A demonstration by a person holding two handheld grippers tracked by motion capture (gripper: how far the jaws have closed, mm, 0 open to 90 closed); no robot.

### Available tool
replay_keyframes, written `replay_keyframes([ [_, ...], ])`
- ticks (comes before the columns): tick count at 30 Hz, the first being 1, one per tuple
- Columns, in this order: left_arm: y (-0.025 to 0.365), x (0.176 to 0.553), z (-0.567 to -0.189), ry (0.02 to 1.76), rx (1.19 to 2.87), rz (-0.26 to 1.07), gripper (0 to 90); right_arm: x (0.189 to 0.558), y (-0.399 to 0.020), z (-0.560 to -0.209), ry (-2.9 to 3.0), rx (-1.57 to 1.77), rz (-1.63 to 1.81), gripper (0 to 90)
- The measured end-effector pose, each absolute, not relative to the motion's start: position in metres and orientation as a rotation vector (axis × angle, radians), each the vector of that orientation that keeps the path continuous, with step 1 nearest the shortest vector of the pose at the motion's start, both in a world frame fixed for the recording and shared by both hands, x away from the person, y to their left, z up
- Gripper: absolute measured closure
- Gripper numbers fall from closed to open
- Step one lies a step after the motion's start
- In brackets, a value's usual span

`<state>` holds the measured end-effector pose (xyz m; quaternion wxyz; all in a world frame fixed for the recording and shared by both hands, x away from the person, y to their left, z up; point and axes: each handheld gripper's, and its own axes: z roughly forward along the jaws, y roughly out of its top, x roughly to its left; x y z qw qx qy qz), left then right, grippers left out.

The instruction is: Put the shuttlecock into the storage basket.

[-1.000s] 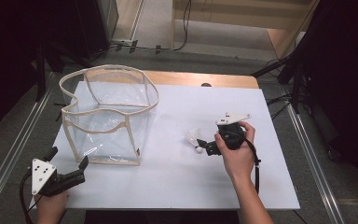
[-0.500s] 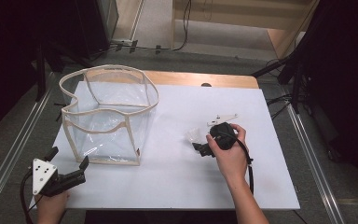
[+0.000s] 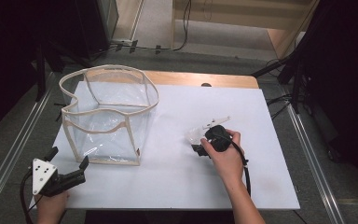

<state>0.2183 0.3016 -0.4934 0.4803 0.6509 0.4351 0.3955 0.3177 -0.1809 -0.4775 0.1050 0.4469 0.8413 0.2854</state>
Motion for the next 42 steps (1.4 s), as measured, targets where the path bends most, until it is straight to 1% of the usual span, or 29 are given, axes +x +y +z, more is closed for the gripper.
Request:
replay_keyframes([
  [4, 0.302, 0.218, -0.493, 1.058, 1.580, 0.960, 0.0, 0.317, -0.180, -0.482, 2.491, 1.341, 0.848, 29.9],
  [8, 0.302, 0.218, -0.493, 1.061, 1.576, 0.960, 0.0, 0.318, -0.179, -0.487, 2.501, 1.352, 0.831, 34.0],
  [13, 0.301, 0.218, -0.494, 1.060, 1.594, 0.971, 0.0, 0.318, -0.176, -0.491, 2.501, 1.377, 0.796, 49.6],
  [16, 0.300, 0.218, -0.494, 1.059, 1.602, 0.974, 0.0, 0.318, -0.174, -0.494, 2.508, 1.379, 0.783, 53.0],
  [18, 0.300, 0.218, -0.494, 1.058, 1.602, 0.974, 0.0, 0.318, -0.174, -0.495, 2.510, 1.383, 0.765, 53.4],
  [21, 0.301, 0.218, -0.494, 1.048, 1.596, 0.968, 0.0, 0.318, -0.173, -0.496, 2.514, 1.377, 0.759, 61.7],
  [31, 0.301, 0.218, -0.494, 1.051, 1.593, 0.966, 0.0, 0.319, -0.176, -0.493, 2.506, 1.363, 0.789, 62.5],
  [42, 0.301, 0.218, -0.494, 1.059, 1.590, 0.962, 0.0, 0.320, -0.180, -0.481, 2.495, 1.340, 0.842, 62.6],
])
